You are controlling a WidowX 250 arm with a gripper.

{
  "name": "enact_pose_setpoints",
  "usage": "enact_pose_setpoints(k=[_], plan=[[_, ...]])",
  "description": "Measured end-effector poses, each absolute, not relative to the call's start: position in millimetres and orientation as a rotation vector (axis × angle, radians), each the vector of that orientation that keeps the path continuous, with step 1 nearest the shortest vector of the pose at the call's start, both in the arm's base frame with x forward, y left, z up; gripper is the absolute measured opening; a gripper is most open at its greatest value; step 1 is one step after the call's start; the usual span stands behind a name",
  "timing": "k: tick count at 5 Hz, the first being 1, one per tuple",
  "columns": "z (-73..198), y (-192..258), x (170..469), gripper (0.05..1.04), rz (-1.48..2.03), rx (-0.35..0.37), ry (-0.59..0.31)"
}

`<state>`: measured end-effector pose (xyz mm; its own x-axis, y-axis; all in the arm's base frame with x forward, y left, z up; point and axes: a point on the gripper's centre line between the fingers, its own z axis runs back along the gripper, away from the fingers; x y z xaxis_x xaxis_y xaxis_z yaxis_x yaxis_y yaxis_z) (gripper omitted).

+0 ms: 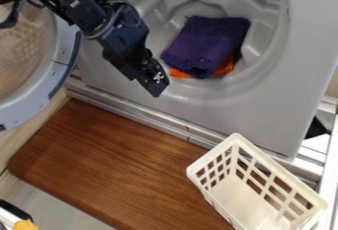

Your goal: Move the laundry basket in front of the washing machine

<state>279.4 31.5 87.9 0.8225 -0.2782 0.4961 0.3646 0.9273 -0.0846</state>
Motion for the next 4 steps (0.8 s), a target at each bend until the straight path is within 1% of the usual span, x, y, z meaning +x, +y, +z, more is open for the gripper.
enact_pose_setpoints(k=[1,3,4], plan=[[80.8,30.0,276.8,1.000,-0.335,-0.193,-0.473],[62.7,3.7,276.4,1.000,-0.283,-0.243,-0.369],[54.7,-12.2,281.6,1.000,-0.278,-0.236,-0.312]])
